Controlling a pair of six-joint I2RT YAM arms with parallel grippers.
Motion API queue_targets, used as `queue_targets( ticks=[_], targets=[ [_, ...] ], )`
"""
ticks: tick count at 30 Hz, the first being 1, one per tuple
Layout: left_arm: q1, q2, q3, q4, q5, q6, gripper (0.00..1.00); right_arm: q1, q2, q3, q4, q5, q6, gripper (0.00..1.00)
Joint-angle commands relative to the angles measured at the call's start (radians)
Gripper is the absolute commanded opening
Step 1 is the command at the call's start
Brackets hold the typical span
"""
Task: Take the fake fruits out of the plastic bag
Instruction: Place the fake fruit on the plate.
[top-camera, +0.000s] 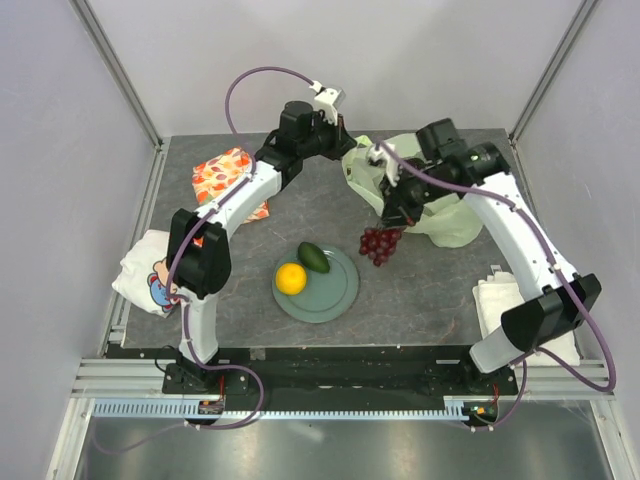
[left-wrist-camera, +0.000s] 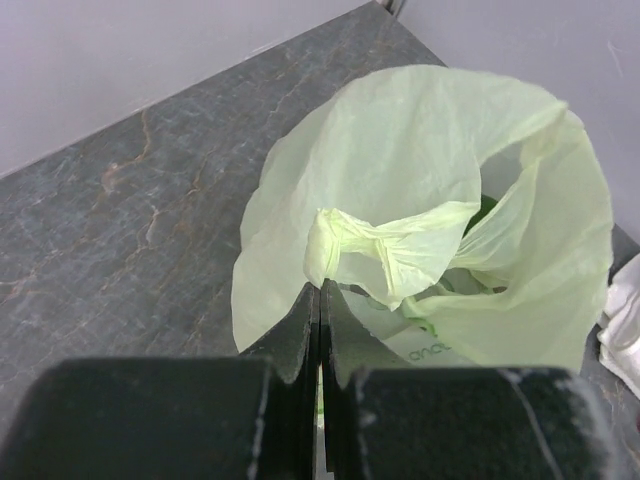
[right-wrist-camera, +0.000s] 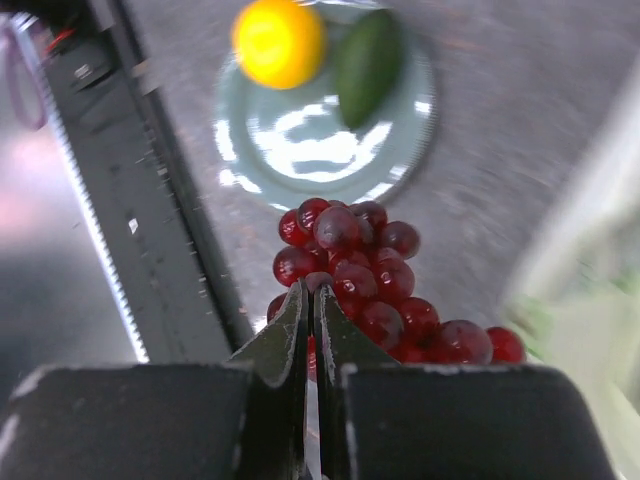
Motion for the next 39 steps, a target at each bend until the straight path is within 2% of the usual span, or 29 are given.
queue_targets(
  ticks=[1, 5, 10, 14, 27, 31, 39],
  targets=[
    [0.033, -0.001, 0.04, 0.032, 0.048, -0.053, 0.01, 0.112, -0.012, -0.069, 0.017, -0.079, -0.041, 0.04],
    [0.057, -0.006, 0.033, 0.034, 0.066, -0.084, 0.02, 0.205, 0.037, -0.077, 0.079, -0.065, -0.032, 0.04],
    [0.086, -0.006, 0.022, 0.032, 0.094, -0.104, 0.02, 0.238, 0.117, -0.094, 0.123, -0.104, -0.015, 0.04],
    [0.096, -0.01, 0.022, 0.058, 0.094, -0.105, 0.02, 0.267, 0.165, -0.137, 0.194, -0.078, -0.018, 0.04],
    [0.094, -0.035, -0.007, 0.067, 0.117, -0.11, 0.02, 0.278, 0.32, -0.149, 0.255, -0.058, -0.047, 0.06],
    [0.094, -0.029, -0.007, 0.067, 0.126, -0.108, 0.02, 0.279, 0.354, -0.163, 0.309, -0.044, -0.013, 0.11],
    [0.094, -0.01, -0.002, 0.072, 0.14, -0.118, 0.02, 0.284, 0.424, -0.109, 0.347, -0.067, 0.019, 0.11]
  ],
)
